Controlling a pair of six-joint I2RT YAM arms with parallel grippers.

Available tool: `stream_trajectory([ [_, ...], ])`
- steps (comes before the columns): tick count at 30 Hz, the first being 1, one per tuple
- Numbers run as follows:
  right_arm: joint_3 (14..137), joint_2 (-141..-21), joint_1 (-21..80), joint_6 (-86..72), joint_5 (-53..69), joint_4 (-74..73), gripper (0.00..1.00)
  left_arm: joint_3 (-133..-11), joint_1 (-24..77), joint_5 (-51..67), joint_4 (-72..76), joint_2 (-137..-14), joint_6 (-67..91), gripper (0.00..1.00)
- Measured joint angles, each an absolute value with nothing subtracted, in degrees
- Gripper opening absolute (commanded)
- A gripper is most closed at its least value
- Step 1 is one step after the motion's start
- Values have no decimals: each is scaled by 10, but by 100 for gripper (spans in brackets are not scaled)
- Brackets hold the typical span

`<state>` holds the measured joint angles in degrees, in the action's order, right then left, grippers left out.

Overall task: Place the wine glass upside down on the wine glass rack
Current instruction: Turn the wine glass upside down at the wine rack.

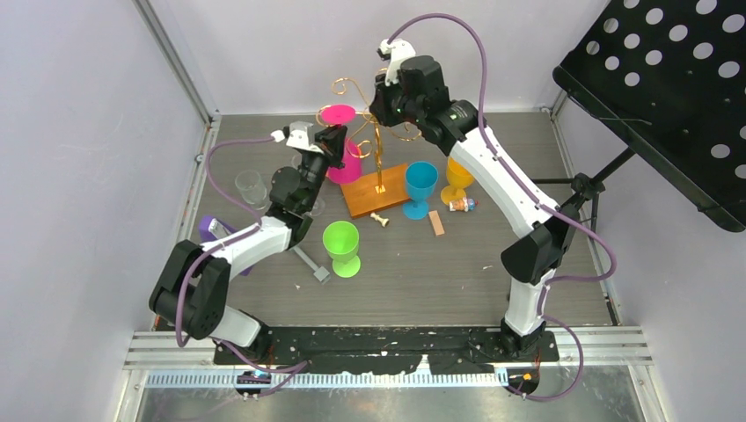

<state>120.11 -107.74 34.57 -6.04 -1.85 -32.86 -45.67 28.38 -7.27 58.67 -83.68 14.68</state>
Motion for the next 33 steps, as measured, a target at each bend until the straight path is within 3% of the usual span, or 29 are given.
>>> stream_trajectory([
  [23, 1115, -1026, 317, -78, 13, -279, 5, -442, 268, -88, 643, -846, 146, 0],
  [33, 1115, -1025, 316, -79, 14, -283, 5, -403, 261, -12, 684, -836, 148, 0],
])
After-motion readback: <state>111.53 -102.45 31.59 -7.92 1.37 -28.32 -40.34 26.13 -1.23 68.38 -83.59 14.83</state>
